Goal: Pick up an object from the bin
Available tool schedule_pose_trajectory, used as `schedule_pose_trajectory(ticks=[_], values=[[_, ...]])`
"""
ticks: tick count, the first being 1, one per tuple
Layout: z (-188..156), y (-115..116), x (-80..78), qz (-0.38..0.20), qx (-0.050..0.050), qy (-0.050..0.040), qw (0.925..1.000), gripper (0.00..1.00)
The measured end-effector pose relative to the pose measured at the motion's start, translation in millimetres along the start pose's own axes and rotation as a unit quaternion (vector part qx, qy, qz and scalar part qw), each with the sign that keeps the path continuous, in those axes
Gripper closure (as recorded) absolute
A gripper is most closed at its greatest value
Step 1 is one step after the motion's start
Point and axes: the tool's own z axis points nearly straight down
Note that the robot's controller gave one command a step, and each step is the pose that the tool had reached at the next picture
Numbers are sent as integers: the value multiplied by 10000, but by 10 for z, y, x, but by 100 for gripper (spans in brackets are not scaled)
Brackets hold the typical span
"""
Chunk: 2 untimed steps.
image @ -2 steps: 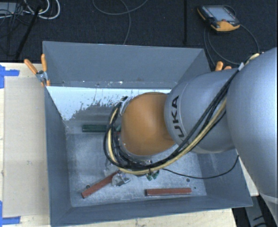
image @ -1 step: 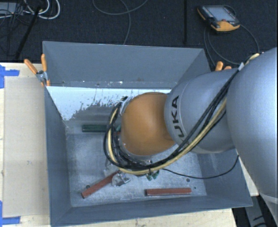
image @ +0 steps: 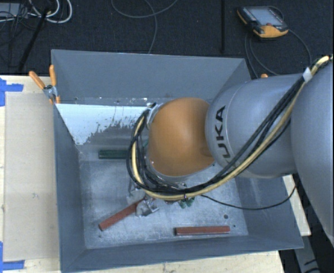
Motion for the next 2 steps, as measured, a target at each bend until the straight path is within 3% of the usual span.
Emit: schedule_pose_trajectory(ticks=[1,2], values=[[-149,-6,80,-87,5,-27,10000,100],[-609,-82,22,-152,3,-15,9999,100]])
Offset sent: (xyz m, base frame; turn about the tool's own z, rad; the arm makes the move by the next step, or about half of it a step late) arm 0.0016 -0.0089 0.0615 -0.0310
